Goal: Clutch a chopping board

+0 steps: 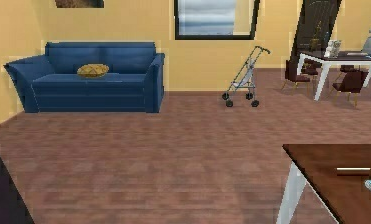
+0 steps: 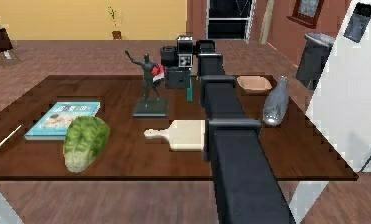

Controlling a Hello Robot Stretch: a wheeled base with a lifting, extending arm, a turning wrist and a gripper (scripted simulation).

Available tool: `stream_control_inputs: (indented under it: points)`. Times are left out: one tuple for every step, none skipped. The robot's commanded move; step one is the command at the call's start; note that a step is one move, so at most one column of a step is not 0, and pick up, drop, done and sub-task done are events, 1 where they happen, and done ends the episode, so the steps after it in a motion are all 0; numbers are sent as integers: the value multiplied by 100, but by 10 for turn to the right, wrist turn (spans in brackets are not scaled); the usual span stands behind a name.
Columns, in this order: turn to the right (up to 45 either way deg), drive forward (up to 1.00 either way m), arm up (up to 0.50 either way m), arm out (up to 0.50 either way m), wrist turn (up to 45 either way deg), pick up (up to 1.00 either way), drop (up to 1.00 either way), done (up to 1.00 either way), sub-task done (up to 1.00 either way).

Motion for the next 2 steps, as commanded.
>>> stream_control_inputs:
  points:
    - [0,0,-30,0,0,0,0,0,0]
    - [0,0,0,0,0,100,0,0,0]
